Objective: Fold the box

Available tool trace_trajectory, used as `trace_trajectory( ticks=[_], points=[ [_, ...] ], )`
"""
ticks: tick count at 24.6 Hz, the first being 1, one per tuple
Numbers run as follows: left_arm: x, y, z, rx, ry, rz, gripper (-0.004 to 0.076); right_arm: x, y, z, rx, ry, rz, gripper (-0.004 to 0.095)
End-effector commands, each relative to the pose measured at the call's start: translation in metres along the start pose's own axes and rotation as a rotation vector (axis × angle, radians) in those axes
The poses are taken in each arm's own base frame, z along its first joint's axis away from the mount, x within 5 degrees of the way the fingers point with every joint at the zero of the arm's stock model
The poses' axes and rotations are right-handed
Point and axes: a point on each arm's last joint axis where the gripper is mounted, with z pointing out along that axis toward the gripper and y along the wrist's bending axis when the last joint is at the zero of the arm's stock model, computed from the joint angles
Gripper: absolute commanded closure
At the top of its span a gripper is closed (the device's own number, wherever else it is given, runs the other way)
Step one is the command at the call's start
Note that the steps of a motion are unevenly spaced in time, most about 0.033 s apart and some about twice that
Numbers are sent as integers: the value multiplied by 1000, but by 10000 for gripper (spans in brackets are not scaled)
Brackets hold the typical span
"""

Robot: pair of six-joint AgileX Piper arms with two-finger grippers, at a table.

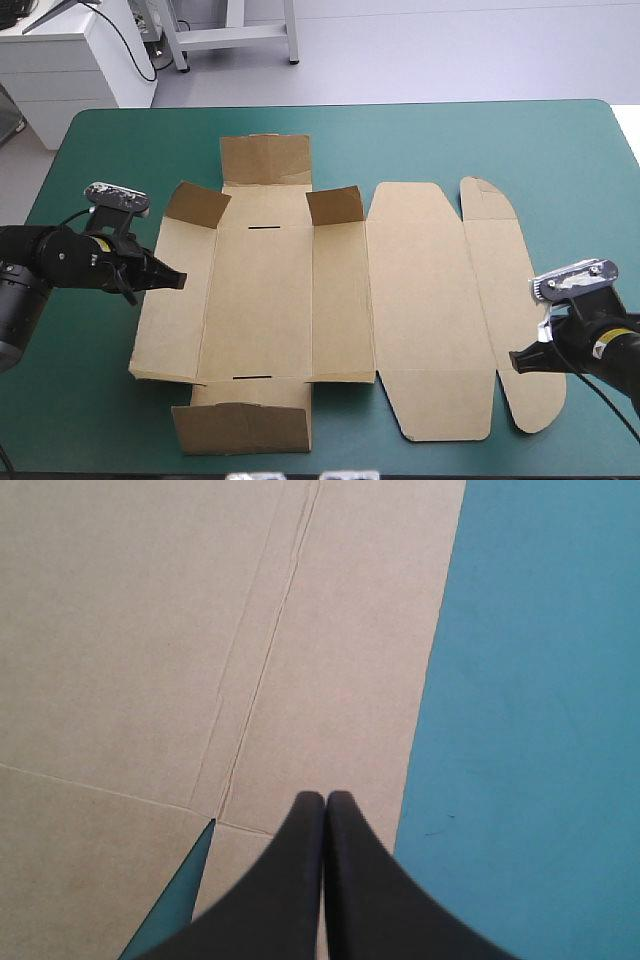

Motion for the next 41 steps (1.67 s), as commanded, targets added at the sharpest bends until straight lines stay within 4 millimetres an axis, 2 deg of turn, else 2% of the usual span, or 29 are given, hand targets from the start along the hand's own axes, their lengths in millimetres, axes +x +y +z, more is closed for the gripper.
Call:
trace_trajectory(
  ticks=[1, 4, 8, 11, 13, 15, 17, 20, 23, 27, 30, 38, 41],
  points=[
    [-5, 10, -14, -1, -81, -20, 710, -6, -3, -2, 29, -86, 11, 924],
    [0, 27, -17, 11, -74, -97, 710, -6, -2, 0, 28, -93, 11, 924],
    [21, 55, -31, 167, -49, -195, 710, -9, -2, 0, 20, -133, 23, 924],
    [33, 83, -39, 102, -98, -340, 710, -10, -2, 0, 25, -139, 21, 924],
    [39, 96, -37, 64, -73, -341, 710, -10, -2, 0, 27, -141, 19, 924],
    [42, 106, -27, 63, -29, -382, 710, -10, -3, 0, 30, -142, 17, 924],
    [46, 115, -4, 129, 24, -393, 710, -10, -3, 0, 30, -142, 17, 924],
    [63, 121, 37, 235, 141, -434, 710, -10, -3, 0, 30, -140, 17, 924],
    [72, 121, 53, 278, 188, -469, 710, -11, -3, 0, 31, -149, 17, 924],
    [74, 118, 59, 322, 185, -500, 689, -11, -3, 0, 32, -156, 17, 924],
    [73, 116, 60, 344, 174, -501, 615, -11, -3, 0, 32, -156, 17, 924],
    [74, 113, 62, 370, 167, -520, 290, -12, -3, -1, 33, -157, 12, 924],
    [77, 111, 65, 381, 171, -528, 253, -12, -3, -1, 33, -157, 12, 924]
  ],
)
